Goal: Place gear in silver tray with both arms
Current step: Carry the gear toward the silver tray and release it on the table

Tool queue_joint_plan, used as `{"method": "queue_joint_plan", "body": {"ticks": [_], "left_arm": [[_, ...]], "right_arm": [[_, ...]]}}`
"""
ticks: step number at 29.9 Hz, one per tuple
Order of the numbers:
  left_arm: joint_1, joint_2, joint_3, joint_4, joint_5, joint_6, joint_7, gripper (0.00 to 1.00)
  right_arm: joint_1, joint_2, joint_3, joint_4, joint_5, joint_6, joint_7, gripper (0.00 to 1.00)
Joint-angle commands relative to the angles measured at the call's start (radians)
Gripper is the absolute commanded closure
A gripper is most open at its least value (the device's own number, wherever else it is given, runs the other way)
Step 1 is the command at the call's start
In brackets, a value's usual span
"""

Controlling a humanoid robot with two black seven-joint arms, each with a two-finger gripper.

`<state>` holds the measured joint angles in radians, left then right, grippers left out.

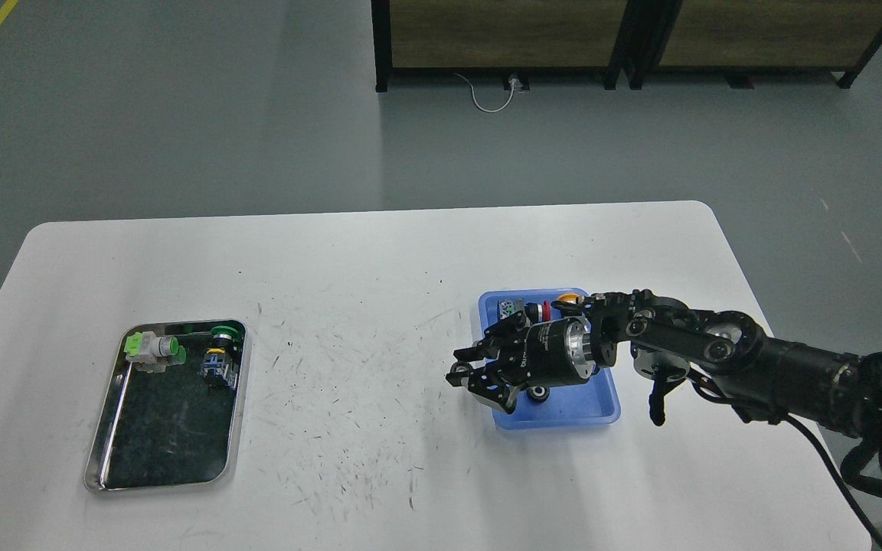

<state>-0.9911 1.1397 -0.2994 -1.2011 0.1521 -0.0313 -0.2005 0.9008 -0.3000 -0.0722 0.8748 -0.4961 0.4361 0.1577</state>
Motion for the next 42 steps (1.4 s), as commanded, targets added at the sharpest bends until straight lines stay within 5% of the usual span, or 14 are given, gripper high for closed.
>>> {"method": "queue_joint_plan", "body": {"ticks": [1,17,23,32,42], "left_arm": [[-0.001,0.0,0.0,-0.006,0.003,0.001,0.001,0.01],[0.0,0.025,0.003,-0.035,0.006,0.001,0.003,0.01],[0.0,0.032,0.003,-0.044,0.006,0.001,0.003,0.02],[0.0,0.034,0.008,-0.044,0.007,0.001,0.003,0.01],[0.003,0.043,0.011,-0.107,0.006,-0.015,0.001,0.02]], "right_arm": [[0.013,0.036,-0.05,-0.005,-0.002,0.01,0.002,0.71],[0.09,0.3,-0.192,-0.152,-0.002,0.053,0.011,0.68],[0.09,0.3,-0.205,-0.206,-0.004,0.053,0.032,0.62],[0.089,0.3,-0.208,-0.24,-0.001,0.053,0.06,0.36],[0.09,0.3,-0.144,-0.327,0.01,0.053,0.059,0.17]]}}
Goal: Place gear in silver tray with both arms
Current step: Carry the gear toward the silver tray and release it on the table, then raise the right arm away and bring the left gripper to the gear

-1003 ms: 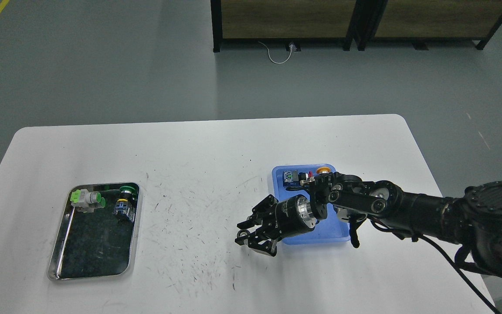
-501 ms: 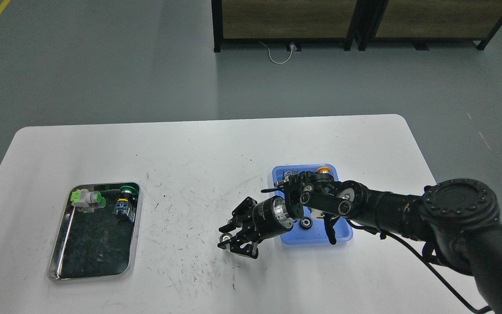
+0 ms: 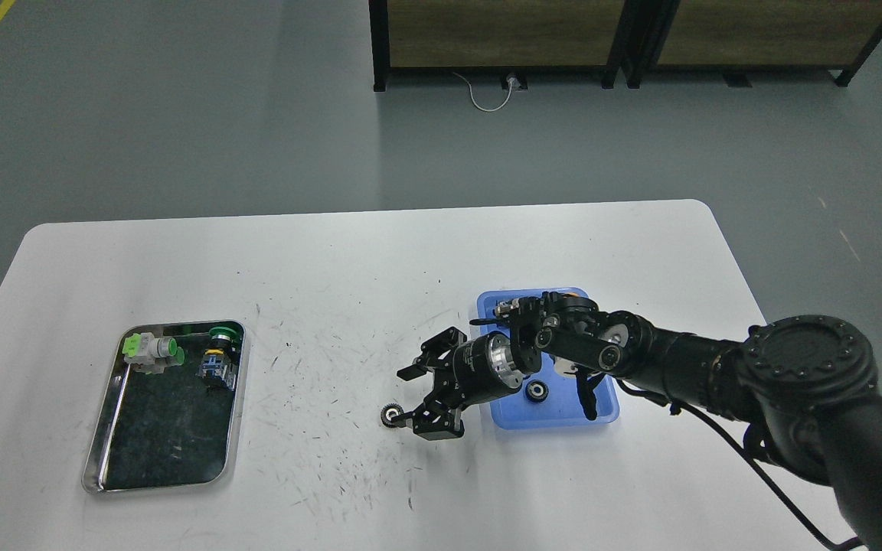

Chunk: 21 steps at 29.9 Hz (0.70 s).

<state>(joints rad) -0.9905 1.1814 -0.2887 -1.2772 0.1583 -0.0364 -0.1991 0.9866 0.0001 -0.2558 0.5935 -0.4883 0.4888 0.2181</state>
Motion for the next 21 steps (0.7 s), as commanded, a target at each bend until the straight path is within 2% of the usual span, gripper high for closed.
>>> {"method": "queue_joint_plan", "body": {"ticks": [1,7,12,15,21], "left_arm": [[0.003,0.0,0.002,-0.045,0.0,-0.013,0.0,0.02],[0.064,-0.086,0.016,-0.105,0.125,-0.023,-0.006,0.02],[0.156,-0.224,0.014,-0.125,0.205,-0.023,-0.029,0.02],[0.203,-0.308,0.013,-0.123,0.243,-0.022,-0.045,0.02],[0.354,-0.511,0.008,-0.113,0.423,-0.008,-0.046,0.02]], "right_arm": [[0.006,0.0,0.059,-0.064,0.002,0.0,-0.002,0.16],[0.024,-0.028,0.203,-0.181,0.004,0.0,0.0,0.13],[0.043,-0.121,0.38,-0.207,0.002,-0.029,-0.002,0.12],[0.098,-0.187,0.42,-0.218,0.011,-0.041,-0.002,0.12],[0.173,-0.288,0.466,-0.218,0.054,-0.113,-0.005,0.11]]}}
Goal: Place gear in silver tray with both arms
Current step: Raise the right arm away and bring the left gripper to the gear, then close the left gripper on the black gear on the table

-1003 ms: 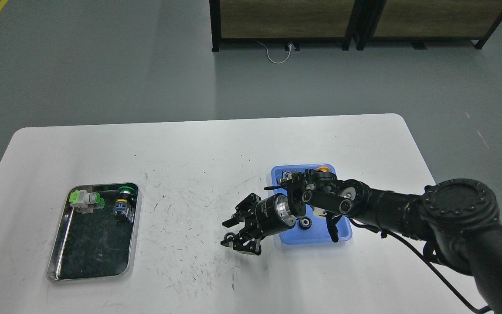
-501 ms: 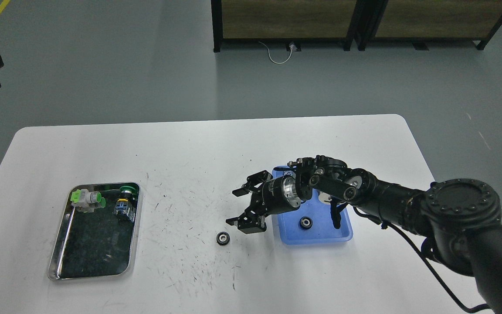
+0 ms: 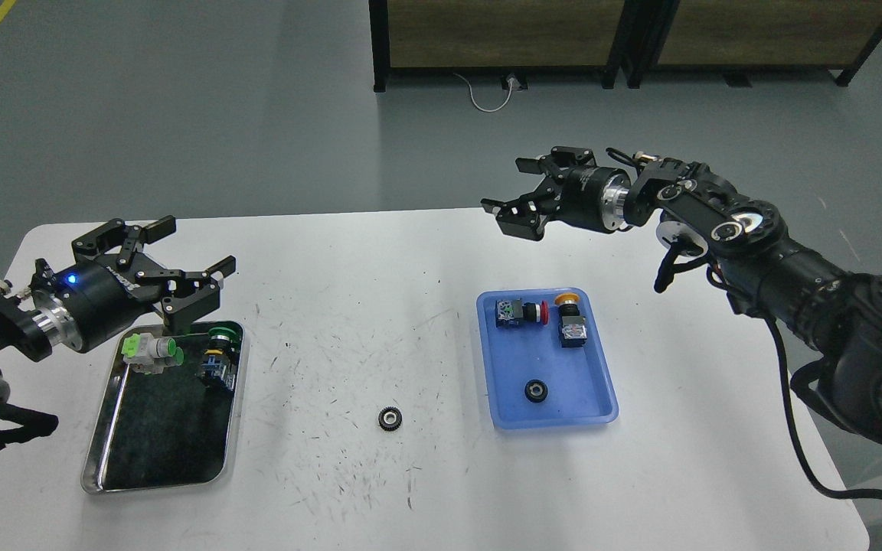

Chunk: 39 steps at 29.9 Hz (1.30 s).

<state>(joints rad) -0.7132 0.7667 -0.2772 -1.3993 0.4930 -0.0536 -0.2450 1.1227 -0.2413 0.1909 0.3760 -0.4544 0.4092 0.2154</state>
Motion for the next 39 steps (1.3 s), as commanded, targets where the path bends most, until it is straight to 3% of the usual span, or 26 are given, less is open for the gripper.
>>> {"method": "queue_joint_plan", "body": {"ticks": [1,10,27,39], "left_arm": [[0.102,-0.121,-0.007,0.014,0.11,0.014,0.0,0.02],[0.274,-0.32,-0.019,0.086,0.249,0.086,-0.01,0.02],[0.242,-0.619,0.018,0.394,0.358,0.112,-0.011,0.02],[0.241,-0.659,0.047,0.45,0.358,0.126,-0.031,0.03]], "right_arm": [[0.045,-0.061,0.027,0.0,0.028,-0.041,-0.002,0.11],[0.083,-0.136,0.045,0.001,0.043,-0.053,-0.004,0.11],[0.081,-0.171,0.044,0.003,0.043,-0.058,-0.005,0.1],[0.08,-0.179,0.044,0.007,0.043,-0.058,-0.004,0.1]]}}
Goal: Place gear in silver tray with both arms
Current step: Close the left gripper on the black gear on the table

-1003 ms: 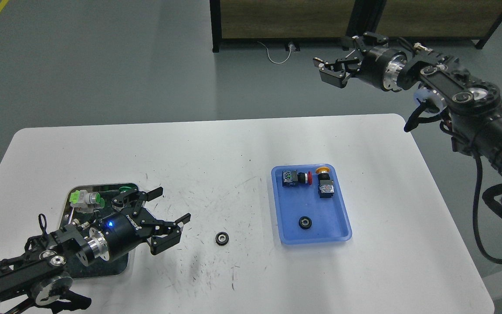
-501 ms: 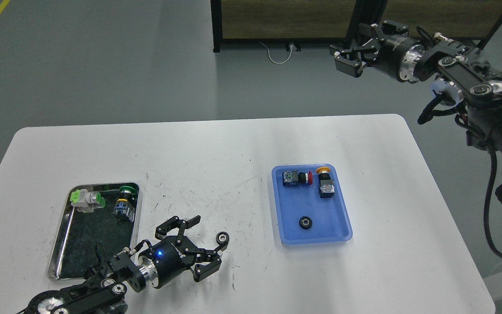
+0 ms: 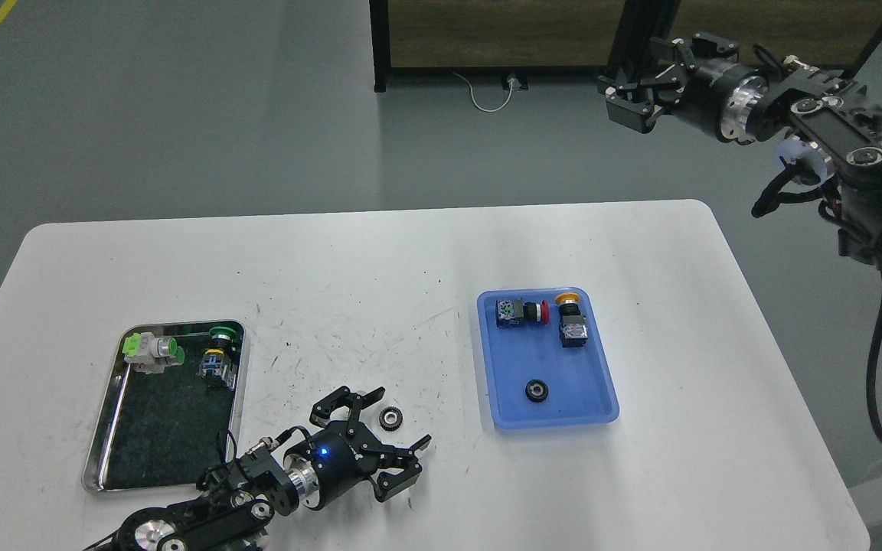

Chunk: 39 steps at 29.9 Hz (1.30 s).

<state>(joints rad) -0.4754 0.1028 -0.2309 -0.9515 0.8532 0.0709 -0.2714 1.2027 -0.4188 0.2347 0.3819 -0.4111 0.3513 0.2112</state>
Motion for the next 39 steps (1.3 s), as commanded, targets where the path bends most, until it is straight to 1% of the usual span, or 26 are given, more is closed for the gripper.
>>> {"method": "queue_joint_plan", "body": {"ticks": [1,2,4,7,13,21,26,34,39], "left_arm": [[0.003,0.008,0.001,0.003,-0.003,0.0,-0.006,0.05],[0.003,0.009,0.001,0.003,-0.003,0.0,-0.006,0.09],[0.001,0.011,0.001,0.003,-0.01,0.0,-0.006,0.12],[0.001,0.012,0.001,0.003,-0.011,-0.003,-0.005,0.19],[0.0,0.028,0.001,0.008,-0.013,-0.003,-0.002,0.31],[-0.002,0.028,0.012,0.025,-0.013,-0.003,-0.002,0.42],[-0.005,0.026,0.013,0.023,-0.013,-0.003,-0.002,0.51],[-0.018,0.026,0.022,0.02,-0.011,-0.006,0.001,0.69],[-0.034,0.026,0.042,0.008,-0.013,-0.006,0.006,0.71]], "right_arm": [[0.0,-0.002,0.0,0.002,0.0,0.0,0.0,0.1],[-0.002,-0.002,0.0,0.002,0.0,0.0,0.0,0.1],[-0.002,-0.002,0.0,0.002,0.0,0.0,0.0,0.1],[0.0,0.0,0.0,0.0,0.0,0.0,0.0,0.1],[0.0,0.0,0.0,0.0,0.0,0.0,0.0,0.1],[0.0,0.0,0.0,0.0,0.0,0.0,0.0,0.1],[0.0,0.0,0.0,0.0,-0.002,0.0,0.0,0.09],[-0.002,0.0,0.0,0.0,-0.002,-0.002,0.0,0.09],[-0.002,-0.002,0.0,-0.001,-0.002,-0.002,0.0,0.09]]}}
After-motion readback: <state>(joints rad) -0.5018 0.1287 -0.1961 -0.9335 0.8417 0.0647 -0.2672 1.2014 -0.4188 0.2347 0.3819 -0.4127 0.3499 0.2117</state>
